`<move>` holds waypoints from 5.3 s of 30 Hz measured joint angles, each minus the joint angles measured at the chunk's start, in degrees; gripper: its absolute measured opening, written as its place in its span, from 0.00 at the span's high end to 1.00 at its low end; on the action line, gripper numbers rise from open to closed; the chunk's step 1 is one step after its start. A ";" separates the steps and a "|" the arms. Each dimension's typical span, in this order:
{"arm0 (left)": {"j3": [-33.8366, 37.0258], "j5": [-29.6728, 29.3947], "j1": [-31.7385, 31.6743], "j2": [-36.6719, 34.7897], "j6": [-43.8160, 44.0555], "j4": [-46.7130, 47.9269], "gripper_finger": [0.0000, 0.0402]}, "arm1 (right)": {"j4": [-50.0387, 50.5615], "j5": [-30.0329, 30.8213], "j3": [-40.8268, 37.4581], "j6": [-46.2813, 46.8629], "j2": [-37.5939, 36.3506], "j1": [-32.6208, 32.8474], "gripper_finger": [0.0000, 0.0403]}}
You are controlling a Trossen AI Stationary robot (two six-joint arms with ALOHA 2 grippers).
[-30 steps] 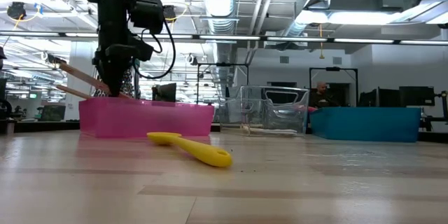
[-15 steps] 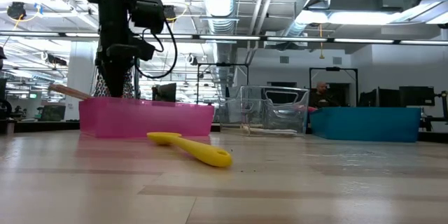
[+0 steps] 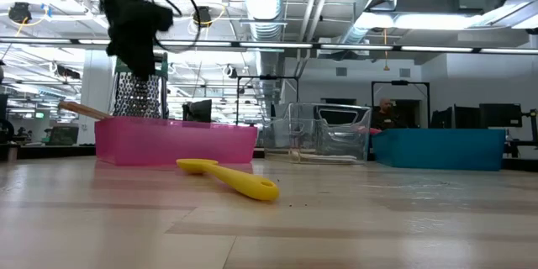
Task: Pick & Place Kitchen Items
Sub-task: Put the yellow serving spoon into the blue bin, then put the yellow spoon into the blue bin
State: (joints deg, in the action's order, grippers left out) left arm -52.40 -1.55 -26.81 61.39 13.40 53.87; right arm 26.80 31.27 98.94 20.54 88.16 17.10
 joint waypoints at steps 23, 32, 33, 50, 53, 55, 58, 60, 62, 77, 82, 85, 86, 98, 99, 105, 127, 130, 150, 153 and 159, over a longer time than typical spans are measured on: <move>-0.11 22.48 5.05 -27.79 18.90 -19.50 0.60 | 15.90 -2.96 -0.09 20.94 17.46 1.02 0.37; -0.11 22.46 7.58 -29.32 20.56 -20.35 0.60 | 14.86 -5.40 0.01 31.65 30.78 4.59 0.37; -0.11 22.44 7.74 -29.32 20.72 -20.36 0.60 | 14.62 -6.11 0.04 33.08 32.07 4.99 0.37; -0.11 22.39 7.89 -29.32 21.36 -20.56 0.60 | 9.76 -8.88 -0.05 42.60 42.62 6.10 0.37; -0.11 22.39 7.89 -29.32 21.32 -20.54 0.60 | 9.54 -8.93 0.14 42.99 43.00 6.19 0.37; -0.11 22.39 7.89 -29.32 21.28 -20.55 0.60 | 10.06 -8.82 0.00 43.42 43.30 6.10 0.37; -0.11 22.39 7.89 -29.32 21.21 -20.57 0.60 | 10.00 -8.85 0.09 43.18 43.99 6.08 0.37; -0.11 22.39 7.89 -29.32 21.19 -20.59 0.60 | 10.23 -8.70 0.07 42.73 44.13 6.14 0.37; -0.11 22.37 7.89 -29.32 21.21 -20.65 0.60 | 10.23 -8.59 0.16 42.25 44.69 6.14 0.37; -0.09 22.09 7.89 -29.32 21.17 -21.00 0.60 | 12.40 -8.57 0.11 41.00 44.98 4.94 0.87; -0.09 22.11 7.89 -29.32 21.17 -21.00 0.60 | 12.22 -8.89 -0.11 40.64 43.91 4.79 0.94; -0.09 22.13 7.89 -29.32 21.17 -21.00 0.60 | 12.61 -9.14 -0.31 40.39 42.59 4.39 0.94; -0.09 22.13 7.89 -29.32 21.17 -21.00 0.60 | 13.03 -9.08 -0.31 40.37 41.77 4.19 0.94; -0.09 22.33 7.89 -29.32 19.93 -21.25 0.60 | 13.89 1.75 -0.14 34.90 25.08 3.76 0.97; -0.09 22.33 7.89 -29.32 19.71 -21.34 0.60 | 13.37 3.01 -0.11 34.04 23.35 3.79 0.97; -0.09 22.28 7.89 -29.32 17.43 -21.53 0.60 | 10.21 11.47 -0.07 27.23 13.03 4.42 0.99; -0.07 15.57 7.88 -29.01 14.90 -21.86 0.60 | 9.51 11.52 0.03 9.27 5.22 1.58 0.93; -0.07 15.60 7.88 -28.97 14.74 -21.56 0.60 | 9.86 7.50 -0.15 7.59 9.31 0.84 0.85; 14.47 1.30 35.87 -12.04 15.16 -19.75 0.60 | 7.66 -0.55 0.02 7.82 2.57 1.22 0.36; 14.51 -5.19 40.66 -5.86 15.74 -21.33 0.60 | 7.87 -0.55 0.02 7.82 2.34 1.18 0.36; 14.46 -10.08 44.06 5.73 17.02 -21.62 0.60 | 9.50 -0.63 0.00 7.59 2.95 1.14 0.35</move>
State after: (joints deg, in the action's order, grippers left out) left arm -37.94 -11.63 17.25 67.13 30.41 32.24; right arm 36.30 30.64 98.94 28.12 91.11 18.24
